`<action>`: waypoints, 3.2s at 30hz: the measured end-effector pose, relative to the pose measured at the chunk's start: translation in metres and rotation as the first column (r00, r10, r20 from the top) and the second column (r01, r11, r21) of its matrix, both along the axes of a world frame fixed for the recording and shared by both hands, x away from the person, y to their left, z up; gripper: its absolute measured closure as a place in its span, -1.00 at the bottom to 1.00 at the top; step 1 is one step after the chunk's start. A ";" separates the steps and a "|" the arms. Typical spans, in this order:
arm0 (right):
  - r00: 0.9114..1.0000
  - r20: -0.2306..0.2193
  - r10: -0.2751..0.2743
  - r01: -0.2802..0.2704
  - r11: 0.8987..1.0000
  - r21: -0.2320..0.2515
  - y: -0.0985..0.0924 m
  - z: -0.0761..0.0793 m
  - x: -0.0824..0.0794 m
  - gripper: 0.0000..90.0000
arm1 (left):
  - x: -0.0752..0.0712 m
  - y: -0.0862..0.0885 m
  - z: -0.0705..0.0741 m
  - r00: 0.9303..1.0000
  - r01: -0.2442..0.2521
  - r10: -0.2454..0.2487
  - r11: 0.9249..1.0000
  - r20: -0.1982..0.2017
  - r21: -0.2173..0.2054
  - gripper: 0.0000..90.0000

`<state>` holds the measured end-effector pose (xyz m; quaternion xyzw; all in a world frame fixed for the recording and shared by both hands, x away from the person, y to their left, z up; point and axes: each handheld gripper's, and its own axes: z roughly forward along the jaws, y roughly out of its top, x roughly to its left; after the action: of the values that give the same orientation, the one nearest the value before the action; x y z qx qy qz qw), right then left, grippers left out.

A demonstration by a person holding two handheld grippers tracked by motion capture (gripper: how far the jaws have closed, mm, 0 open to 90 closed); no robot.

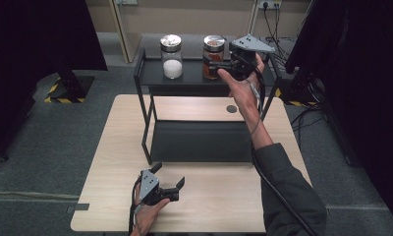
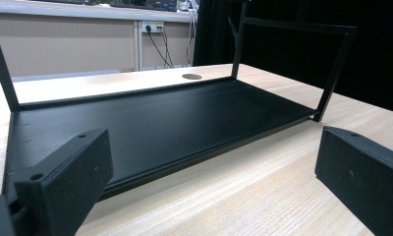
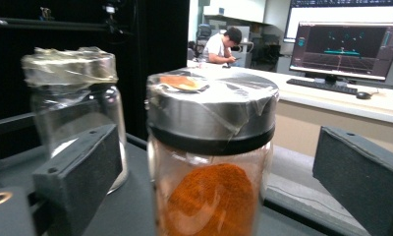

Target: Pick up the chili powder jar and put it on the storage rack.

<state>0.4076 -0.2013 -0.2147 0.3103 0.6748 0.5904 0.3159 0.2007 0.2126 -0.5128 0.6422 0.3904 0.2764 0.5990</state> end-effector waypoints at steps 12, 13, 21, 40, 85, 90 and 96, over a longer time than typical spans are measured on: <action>0.999 0.015 0.043 -0.044 0.998 0.048 -0.025 -0.014 -0.023 -0.98 | 0.000 0.000 0.000 1.000 -0.003 0.003 1.000 0.000 0.000 -0.99; 0.999 0.018 0.045 -0.045 0.998 0.047 -0.027 -0.016 -0.026 -0.98 | 0.000 0.000 0.000 1.000 -0.003 0.003 1.000 0.001 0.000 -0.99; 0.997 0.029 0.076 -0.078 0.994 0.075 -0.046 -0.033 -0.040 -0.98 | 0.000 -0.001 0.000 1.000 -0.004 0.004 1.000 0.000 0.004 -0.99; 0.991 0.045 0.129 -0.133 0.986 0.096 -0.073 -0.088 -0.075 -0.99 | 0.000 -0.001 0.000 1.000 -0.013 0.013 1.000 -0.001 -0.001 -0.99; 0.989 -0.061 0.137 -0.131 0.987 0.091 -0.101 -0.226 -0.131 -0.99 | -0.001 -0.001 -0.001 1.000 -0.021 0.021 1.000 0.006 -0.005 -0.99; 0.985 -0.085 0.148 -0.139 0.985 0.104 -0.105 -0.241 -0.137 -0.99 | -0.001 -0.001 -0.001 1.000 -0.018 0.019 1.000 0.008 -0.004 -0.99; 0.984 -0.098 0.148 -0.137 0.985 0.103 -0.109 -0.255 -0.143 -0.99 | -0.001 0.000 -0.001 1.000 -0.019 0.019 1.000 0.008 -0.004 -0.99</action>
<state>0.2642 -0.3100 -0.4697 0.3066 0.6817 0.6262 0.2216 0.1997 0.2122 -0.5137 0.6360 0.3948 0.2839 0.5992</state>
